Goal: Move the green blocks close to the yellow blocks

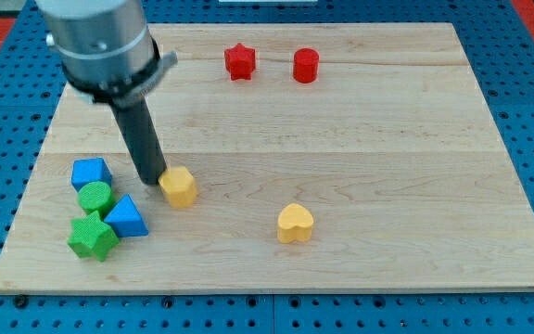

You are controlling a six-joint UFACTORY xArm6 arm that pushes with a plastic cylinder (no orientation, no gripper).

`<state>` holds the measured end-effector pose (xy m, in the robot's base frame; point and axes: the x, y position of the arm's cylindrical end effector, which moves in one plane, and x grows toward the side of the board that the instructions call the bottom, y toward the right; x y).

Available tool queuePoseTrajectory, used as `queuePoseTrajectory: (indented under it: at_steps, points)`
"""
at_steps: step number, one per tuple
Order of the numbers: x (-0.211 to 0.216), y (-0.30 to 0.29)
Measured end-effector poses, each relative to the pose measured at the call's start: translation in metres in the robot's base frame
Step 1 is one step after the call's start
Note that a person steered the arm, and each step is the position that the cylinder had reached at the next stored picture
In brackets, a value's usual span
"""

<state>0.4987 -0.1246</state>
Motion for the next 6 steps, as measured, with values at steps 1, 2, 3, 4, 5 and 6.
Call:
queuePoseTrajectory:
  at_steps: [1, 2, 3, 4, 5, 6]
  points:
    - [0.001, 0.058]
    - [0.015, 0.074]
    - [0.008, 0.052]
    - [0.016, 0.007]
    - [0.079, 0.001]
    - [0.103, -0.003]
